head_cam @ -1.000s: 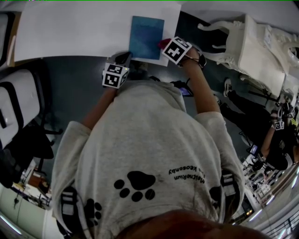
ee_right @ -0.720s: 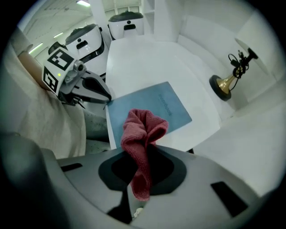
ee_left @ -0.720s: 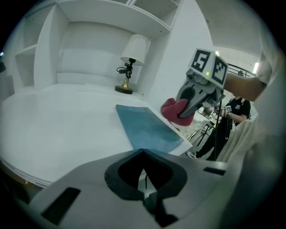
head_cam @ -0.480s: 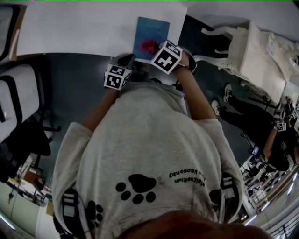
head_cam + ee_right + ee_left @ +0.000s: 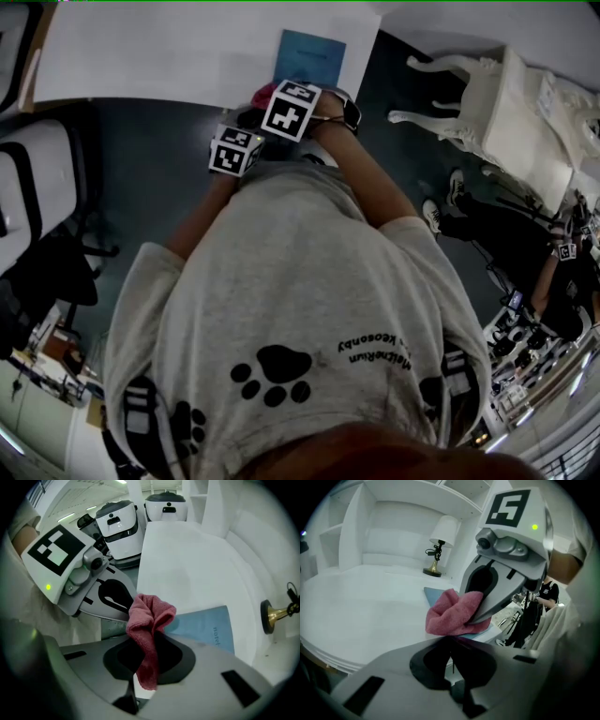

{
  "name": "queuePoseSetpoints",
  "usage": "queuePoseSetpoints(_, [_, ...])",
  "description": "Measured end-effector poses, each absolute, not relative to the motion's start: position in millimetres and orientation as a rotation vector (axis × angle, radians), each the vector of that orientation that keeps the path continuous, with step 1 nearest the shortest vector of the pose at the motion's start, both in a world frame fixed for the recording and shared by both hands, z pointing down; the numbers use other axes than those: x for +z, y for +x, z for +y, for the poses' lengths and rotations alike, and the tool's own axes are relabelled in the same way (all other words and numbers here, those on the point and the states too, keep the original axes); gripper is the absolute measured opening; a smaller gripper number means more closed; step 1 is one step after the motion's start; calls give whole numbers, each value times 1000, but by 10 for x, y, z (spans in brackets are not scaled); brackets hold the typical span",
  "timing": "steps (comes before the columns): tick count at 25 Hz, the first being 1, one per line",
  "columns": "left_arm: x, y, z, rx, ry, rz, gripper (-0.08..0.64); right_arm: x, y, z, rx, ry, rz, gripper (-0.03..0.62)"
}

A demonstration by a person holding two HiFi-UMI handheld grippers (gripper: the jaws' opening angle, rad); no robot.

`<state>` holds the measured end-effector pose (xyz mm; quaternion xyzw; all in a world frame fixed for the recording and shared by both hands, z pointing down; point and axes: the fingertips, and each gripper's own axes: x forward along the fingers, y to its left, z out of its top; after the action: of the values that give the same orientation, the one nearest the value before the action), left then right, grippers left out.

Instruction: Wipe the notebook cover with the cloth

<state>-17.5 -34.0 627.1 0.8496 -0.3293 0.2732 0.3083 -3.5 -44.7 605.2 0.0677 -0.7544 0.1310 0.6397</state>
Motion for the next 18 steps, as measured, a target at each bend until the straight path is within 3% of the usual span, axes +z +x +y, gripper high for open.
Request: queuePoseSetpoints(18, [6303,-211,-353,719,2249,-856,12,6136,560,-282,386,202,-1659,60])
